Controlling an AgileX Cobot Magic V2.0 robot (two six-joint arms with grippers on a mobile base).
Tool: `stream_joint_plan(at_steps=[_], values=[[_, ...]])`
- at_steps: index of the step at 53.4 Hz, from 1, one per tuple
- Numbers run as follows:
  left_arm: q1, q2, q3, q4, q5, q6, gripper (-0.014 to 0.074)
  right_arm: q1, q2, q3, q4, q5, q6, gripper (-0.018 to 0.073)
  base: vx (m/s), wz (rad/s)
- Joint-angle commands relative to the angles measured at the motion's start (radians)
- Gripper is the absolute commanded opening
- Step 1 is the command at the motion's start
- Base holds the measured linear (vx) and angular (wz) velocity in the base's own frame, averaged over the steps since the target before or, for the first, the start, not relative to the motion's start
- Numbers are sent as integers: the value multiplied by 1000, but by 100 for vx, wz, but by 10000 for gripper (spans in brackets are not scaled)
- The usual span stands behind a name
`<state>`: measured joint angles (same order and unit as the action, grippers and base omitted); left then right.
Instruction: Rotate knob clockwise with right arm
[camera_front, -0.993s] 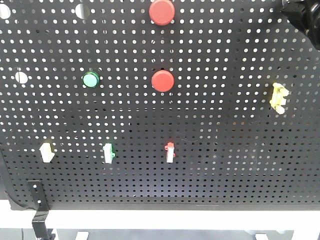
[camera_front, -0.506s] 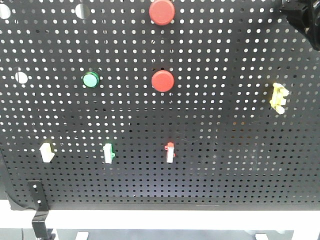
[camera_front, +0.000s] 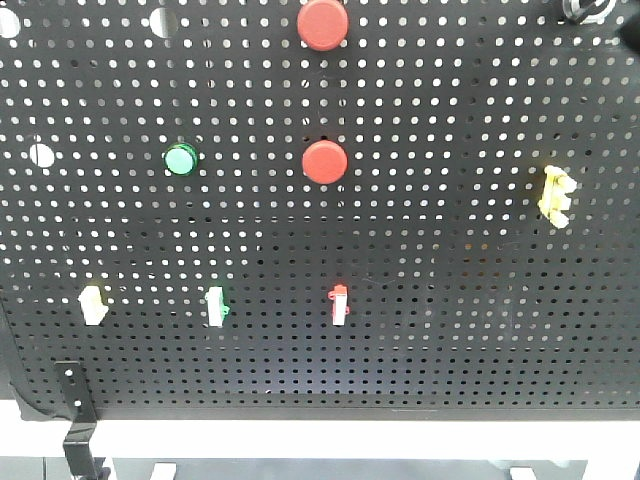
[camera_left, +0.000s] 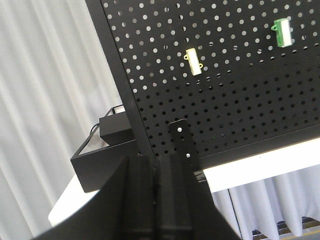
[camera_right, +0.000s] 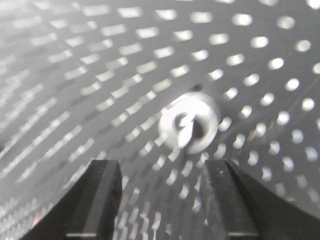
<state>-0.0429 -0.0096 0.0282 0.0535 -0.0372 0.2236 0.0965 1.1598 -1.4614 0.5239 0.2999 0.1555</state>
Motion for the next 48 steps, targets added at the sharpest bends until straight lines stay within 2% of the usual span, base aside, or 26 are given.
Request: stream_joint_plan(at_steps=[1, 16, 33, 48], values=[[-8, 20, 33, -5, -79, -4, -6, -5, -84, 19, -36, -32, -68, 439, 0, 0], [-8, 20, 33, -5, -79, -4, -6, -5, -323, 271, -53, -13, -194, 439, 0, 0], [-8, 20, 33, -5, -79, -4, -6, -5, -525, 499, -53, -13, -202, 439, 0, 0], [-8, 20, 33, -5, -79, -4, -6, -5, -571, 559, -52, 8, -202, 439, 0, 0]])
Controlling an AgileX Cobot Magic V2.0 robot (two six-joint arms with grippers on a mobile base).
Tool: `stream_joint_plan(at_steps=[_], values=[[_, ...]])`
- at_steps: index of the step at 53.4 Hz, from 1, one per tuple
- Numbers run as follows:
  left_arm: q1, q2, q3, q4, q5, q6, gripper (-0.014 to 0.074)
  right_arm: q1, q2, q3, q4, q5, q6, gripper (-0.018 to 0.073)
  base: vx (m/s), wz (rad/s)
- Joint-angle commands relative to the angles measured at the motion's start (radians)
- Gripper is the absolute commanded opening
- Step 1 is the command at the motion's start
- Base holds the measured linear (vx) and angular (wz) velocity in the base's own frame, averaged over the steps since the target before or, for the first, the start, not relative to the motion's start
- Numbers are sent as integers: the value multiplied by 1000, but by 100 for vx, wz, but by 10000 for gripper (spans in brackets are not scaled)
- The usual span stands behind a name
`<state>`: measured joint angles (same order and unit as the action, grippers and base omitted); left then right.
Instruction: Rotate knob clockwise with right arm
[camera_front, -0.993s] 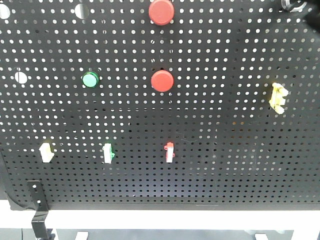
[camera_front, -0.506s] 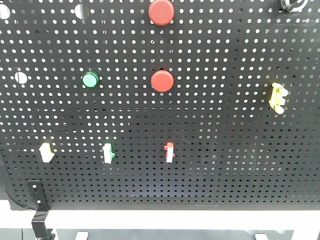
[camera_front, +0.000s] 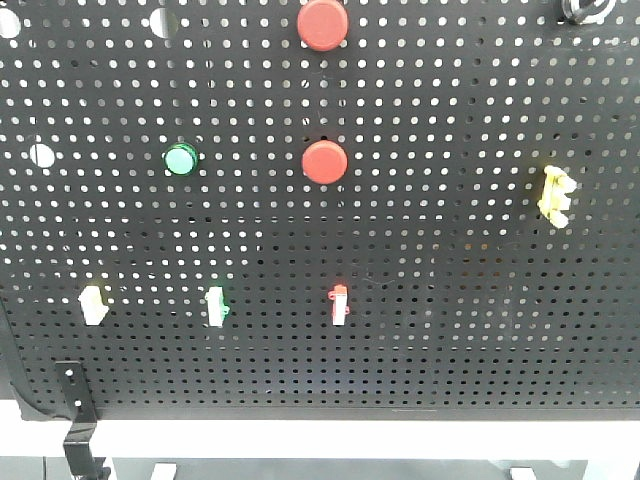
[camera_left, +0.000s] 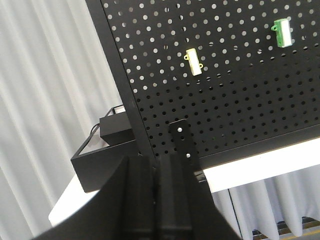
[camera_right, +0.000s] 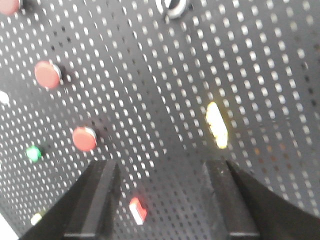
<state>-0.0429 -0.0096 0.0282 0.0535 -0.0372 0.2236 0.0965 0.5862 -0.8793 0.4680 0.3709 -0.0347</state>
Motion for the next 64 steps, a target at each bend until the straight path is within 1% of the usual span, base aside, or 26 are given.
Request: stream_joint_plan(at_steps=[1, 10, 14, 16, 20, 23, 25, 33, 37, 43, 48, 50, 57, 64], values=[[-8, 20, 33, -5, -79, -4, -6, -5, 2, -23, 3, -62, -12, 439, 0, 0], [-8, 20, 33, -5, -79, -4, -6, -5, 0, -23, 6, -62, -12, 439, 0, 0], [-8, 20, 33, -5, -79, -4, -6, -5, -19, -23, -16, -61, -12, 439, 0, 0], [-8, 20, 33, -5, -79, -4, -6, -8, -36, -19, -60, -65, -12, 439, 0, 0], [-8, 20, 33, -5, -79, -4, -6, -27, -92, 20, -195, -98, -12, 433, 0, 0], [-8, 20, 33, -5, -79, -4, -6, -51, -146, 75, -290, -131, -12, 428, 0, 0], [-8, 20, 33, -5, -79, -4, -6, -70, -181, 120, -325, -154, -12, 425, 0, 0], [-8, 20, 33, -5, -79, -4, -6, -114, -332, 340, -340, -199, -17, 410, 0, 0], [-8, 20, 33, -5, -79, -4, -6, -128, -420, 468, -398, -203, -18, 396, 0, 0], [-8, 20, 33, -5, -79, -4, -6, -144, -534, 597, -468, -192, -18, 371, 0, 0], [-8, 20, 33, -5, -79, -4, -6, -149, -615, 669, -468, -176, -18, 344, 0, 0], [-8, 21, 33, -5, -79, -4, -6, -149, -613, 685, -459, -173, -18, 332, 0, 0], [-8, 20, 33, -5, -77, -4, -6, -149, -607, 718, -487, -144, -16, 275, 0, 0], [-8, 20, 33, -5, -76, -4, -6, -149, -610, 775, -491, -166, 6, 203, 0, 0]])
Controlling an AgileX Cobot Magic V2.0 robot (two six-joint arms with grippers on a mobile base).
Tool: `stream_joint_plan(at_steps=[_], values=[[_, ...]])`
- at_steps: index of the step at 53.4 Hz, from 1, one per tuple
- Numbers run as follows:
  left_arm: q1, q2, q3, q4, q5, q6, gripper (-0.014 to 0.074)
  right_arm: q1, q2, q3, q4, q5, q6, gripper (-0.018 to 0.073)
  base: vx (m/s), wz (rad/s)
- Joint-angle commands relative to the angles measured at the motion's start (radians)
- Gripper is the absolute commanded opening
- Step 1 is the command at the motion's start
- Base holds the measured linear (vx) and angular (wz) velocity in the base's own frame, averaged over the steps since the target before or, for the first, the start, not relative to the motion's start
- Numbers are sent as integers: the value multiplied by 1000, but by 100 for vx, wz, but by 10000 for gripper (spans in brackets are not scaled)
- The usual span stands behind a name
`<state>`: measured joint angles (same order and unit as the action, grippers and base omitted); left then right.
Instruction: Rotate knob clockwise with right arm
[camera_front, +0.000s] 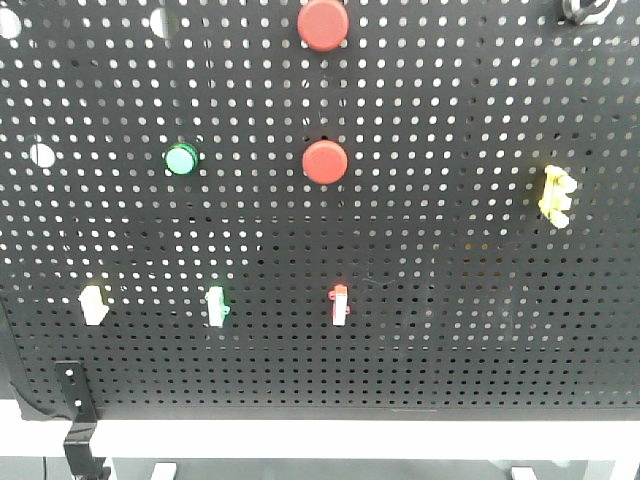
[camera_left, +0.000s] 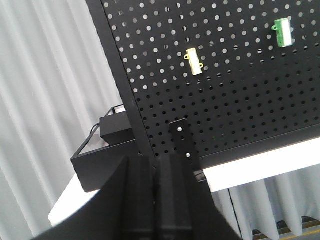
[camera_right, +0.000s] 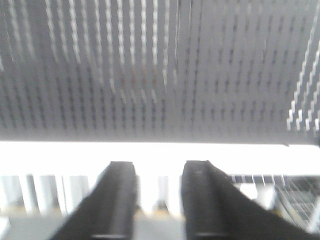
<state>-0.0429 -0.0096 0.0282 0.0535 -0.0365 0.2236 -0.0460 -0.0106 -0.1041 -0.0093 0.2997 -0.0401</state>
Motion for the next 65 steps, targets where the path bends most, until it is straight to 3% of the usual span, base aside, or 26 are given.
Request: stream_joint_plan(at_steps=[1, 10, 22, 65], values=[[-8, 20, 33, -5, -76, -4, -6, -6, -13, 15, -14, -103, 18, 191, 0, 0], [-8, 20, 33, -5, -76, -4, -6, -6, -13, 150, -13, -225, 68, 109, 0, 0], [-8, 20, 33, -5, -76, -4, -6, -6, -13, 143, -28, -202, 75, 38, 0, 0], [-8, 20, 33, -5, -76, -4, -6, -6, -13, 143, -28, -200, 75, 29, 0, 0]])
